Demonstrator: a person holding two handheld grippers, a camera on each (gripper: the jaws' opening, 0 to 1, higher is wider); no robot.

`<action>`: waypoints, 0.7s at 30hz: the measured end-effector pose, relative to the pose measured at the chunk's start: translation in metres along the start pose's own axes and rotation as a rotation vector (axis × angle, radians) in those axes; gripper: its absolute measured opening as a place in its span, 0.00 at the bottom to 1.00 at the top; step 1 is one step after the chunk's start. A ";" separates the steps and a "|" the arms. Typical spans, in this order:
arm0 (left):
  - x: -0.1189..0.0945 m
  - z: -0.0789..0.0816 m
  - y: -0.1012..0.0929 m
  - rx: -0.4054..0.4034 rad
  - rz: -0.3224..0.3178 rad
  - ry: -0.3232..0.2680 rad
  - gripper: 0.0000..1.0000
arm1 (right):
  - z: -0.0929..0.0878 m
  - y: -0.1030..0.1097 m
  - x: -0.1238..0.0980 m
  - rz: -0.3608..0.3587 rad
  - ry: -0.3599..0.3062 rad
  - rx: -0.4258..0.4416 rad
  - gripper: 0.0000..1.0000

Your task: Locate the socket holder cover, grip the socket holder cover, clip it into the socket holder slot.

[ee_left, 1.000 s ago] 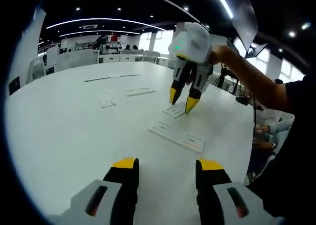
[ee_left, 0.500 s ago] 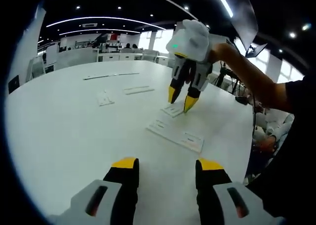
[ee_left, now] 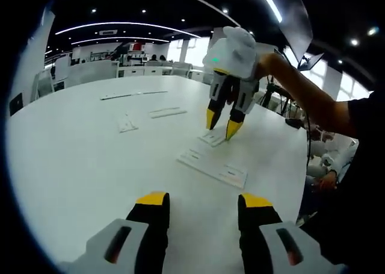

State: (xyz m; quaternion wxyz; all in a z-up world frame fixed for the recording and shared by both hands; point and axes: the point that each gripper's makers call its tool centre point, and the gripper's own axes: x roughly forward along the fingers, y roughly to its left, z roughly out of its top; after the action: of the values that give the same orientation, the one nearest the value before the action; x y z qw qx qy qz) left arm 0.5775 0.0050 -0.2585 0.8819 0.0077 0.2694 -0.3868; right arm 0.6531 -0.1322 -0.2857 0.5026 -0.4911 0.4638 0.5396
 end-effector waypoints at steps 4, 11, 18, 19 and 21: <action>0.001 -0.001 -0.003 -0.004 -0.007 0.001 0.46 | -0.007 0.000 0.000 0.011 0.019 0.011 0.26; 0.000 -0.002 -0.002 -0.007 -0.007 0.000 0.46 | -0.009 -0.002 -0.002 0.016 0.024 0.022 0.26; 0.000 -0.002 -0.001 -0.008 -0.009 0.002 0.46 | -0.010 -0.005 -0.003 0.012 0.019 0.020 0.26; 0.000 -0.003 0.000 -0.010 -0.009 0.005 0.46 | -0.011 -0.006 -0.004 0.011 0.020 0.021 0.26; 0.001 -0.004 0.001 -0.015 -0.010 0.007 0.46 | -0.014 -0.007 -0.005 0.012 0.023 0.023 0.26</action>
State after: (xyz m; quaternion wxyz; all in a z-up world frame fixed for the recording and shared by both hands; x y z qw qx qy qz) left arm 0.5763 0.0060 -0.2627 0.8791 0.0012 0.2756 -0.3889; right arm 0.6608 -0.1458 -0.2820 0.4999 -0.4885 0.4786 0.5314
